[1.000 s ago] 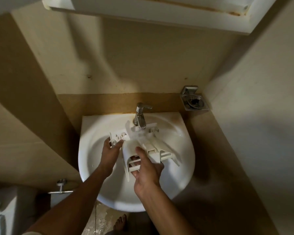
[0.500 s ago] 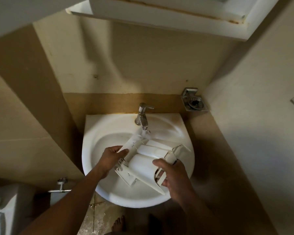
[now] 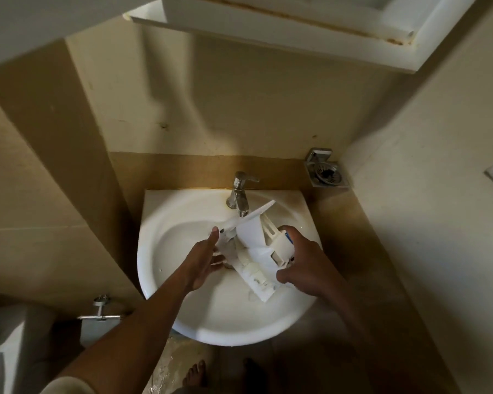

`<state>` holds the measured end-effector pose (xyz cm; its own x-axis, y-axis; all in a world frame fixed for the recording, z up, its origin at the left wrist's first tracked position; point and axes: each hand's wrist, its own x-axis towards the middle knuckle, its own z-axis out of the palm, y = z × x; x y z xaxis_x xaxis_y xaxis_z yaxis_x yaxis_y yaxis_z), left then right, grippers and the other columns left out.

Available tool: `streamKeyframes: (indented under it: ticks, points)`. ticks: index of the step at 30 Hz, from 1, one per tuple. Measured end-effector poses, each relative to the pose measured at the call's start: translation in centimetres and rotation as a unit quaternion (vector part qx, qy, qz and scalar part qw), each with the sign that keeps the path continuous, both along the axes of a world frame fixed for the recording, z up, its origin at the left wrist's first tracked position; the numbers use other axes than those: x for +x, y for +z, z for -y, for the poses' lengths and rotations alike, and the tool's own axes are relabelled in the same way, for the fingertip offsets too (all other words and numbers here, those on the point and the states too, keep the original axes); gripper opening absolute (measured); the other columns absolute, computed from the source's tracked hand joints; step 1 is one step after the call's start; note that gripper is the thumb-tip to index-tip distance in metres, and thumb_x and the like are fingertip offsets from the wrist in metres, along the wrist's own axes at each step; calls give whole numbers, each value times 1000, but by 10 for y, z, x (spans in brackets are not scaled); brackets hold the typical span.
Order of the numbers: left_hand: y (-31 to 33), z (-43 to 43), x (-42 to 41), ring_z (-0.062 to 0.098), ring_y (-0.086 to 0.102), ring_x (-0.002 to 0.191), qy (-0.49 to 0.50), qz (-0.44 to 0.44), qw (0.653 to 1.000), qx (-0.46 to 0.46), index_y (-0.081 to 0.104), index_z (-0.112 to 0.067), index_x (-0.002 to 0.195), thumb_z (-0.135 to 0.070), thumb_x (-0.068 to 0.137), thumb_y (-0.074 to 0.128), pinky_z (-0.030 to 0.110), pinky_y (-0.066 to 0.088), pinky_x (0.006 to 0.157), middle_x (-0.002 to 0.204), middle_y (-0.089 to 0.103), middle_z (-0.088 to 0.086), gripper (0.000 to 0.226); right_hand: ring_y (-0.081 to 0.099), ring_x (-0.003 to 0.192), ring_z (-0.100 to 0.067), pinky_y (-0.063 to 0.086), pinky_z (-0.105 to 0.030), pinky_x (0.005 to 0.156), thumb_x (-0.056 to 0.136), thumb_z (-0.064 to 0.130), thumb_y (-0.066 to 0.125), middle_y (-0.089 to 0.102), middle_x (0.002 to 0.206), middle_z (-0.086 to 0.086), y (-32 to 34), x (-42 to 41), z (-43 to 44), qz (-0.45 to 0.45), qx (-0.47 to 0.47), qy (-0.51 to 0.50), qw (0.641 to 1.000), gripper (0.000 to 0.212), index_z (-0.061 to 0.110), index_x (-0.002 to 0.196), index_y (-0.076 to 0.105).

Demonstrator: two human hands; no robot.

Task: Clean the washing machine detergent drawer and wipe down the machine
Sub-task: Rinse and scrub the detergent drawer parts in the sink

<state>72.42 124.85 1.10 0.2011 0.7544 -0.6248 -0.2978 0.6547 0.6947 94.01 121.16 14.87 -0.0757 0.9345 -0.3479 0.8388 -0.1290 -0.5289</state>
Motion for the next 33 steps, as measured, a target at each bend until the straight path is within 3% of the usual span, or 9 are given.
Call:
streamKeyframes:
  ticks: [3, 6, 9, 13, 17, 23, 26, 30, 33]
  points:
    - [-5, -8, 0, 37, 58, 118, 39, 11, 999, -18, 47, -10, 138, -48, 103, 46, 47, 51, 99, 133, 56, 14, 51, 61, 95, -12, 51, -31, 81, 72, 12, 72, 55, 134, 9, -2, 6, 1, 64, 35, 70, 995, 88, 39, 146, 31]
    - [-9, -7, 1, 38, 56, 113, 12, 13, 999, -34, 52, -10, 133, -50, 103, 46, 50, 47, 104, 125, 56, 19, 51, 52, 121, -14, 45, -31, 97, 78, 1, 62, 42, 150, 15, -6, 13, 3, 107, 81, 144, 980, 90, 41, 150, 26]
    - [-12, -2, 1, 30, 55, 92, -6, 19, 999, -34, 61, -12, 123, -59, 99, 45, 44, 50, 90, 110, 60, 17, 55, 46, 131, -17, 41, -34, 106, 78, -8, 60, 38, 154, 11, -11, 17, 0, 163, 139, 230, 949, 94, 38, 152, 27]
    - [-7, 0, 4, 28, 56, 86, 12, 8, 999, -49, 68, -17, 119, -68, 92, 49, 35, 53, 68, 111, 60, 14, 61, 50, 127, -19, 41, -40, 104, 70, -14, 60, 43, 150, 8, -18, 19, -4, 198, 188, 333, 902, 98, 32, 151, 32]
    - [-10, 0, -1, 31, 58, 74, -10, -32, 997, -65, 69, -16, 106, -78, 83, 53, 37, 50, 65, 101, 64, 16, 67, 52, 126, -19, 39, -39, 105, 64, -17, 57, 48, 147, 6, -25, 28, -10, 201, 222, 387, 872, 99, 29, 149, 37]
    - [-13, -1, -19, 31, 70, 96, 6, -43, 998, -38, 71, -30, 115, -62, 84, 66, 41, 54, 87, 110, 76, 11, 44, 45, 137, -18, 33, -48, 116, 61, -20, 69, 53, 145, 0, -43, 52, -22, 210, 256, 444, 833, 100, 21, 147, 39]
    - [-9, 0, -31, 29, 69, 85, -59, -42, 996, -48, 70, -17, 117, -48, 90, 64, 38, 55, 78, 100, 76, 12, 42, 41, 144, -25, 24, -49, 119, 72, -17, 68, 49, 151, -6, -49, 71, -28, 216, 245, 463, 824, 84, 12, 148, 46]
    - [4, 13, -28, 33, 66, 89, -143, -55, 988, -13, 62, -2, 126, -12, 97, 62, 41, 60, 71, 105, 71, 20, 31, 48, 137, -33, 42, -56, 109, 81, -10, 68, 54, 146, -13, -52, 98, -28, 207, 291, 463, 811, 60, 7, 138, 58]
    - [13, 32, -16, 36, 72, 96, -126, -71, 989, 21, 64, -10, 121, -7, 102, 53, 49, 61, 78, 109, 74, 20, 22, 44, 140, -36, 38, -51, 113, 78, -9, 75, 46, 152, -14, -63, 111, -25, 195, 296, 387, 851, 69, 10, 142, 55]
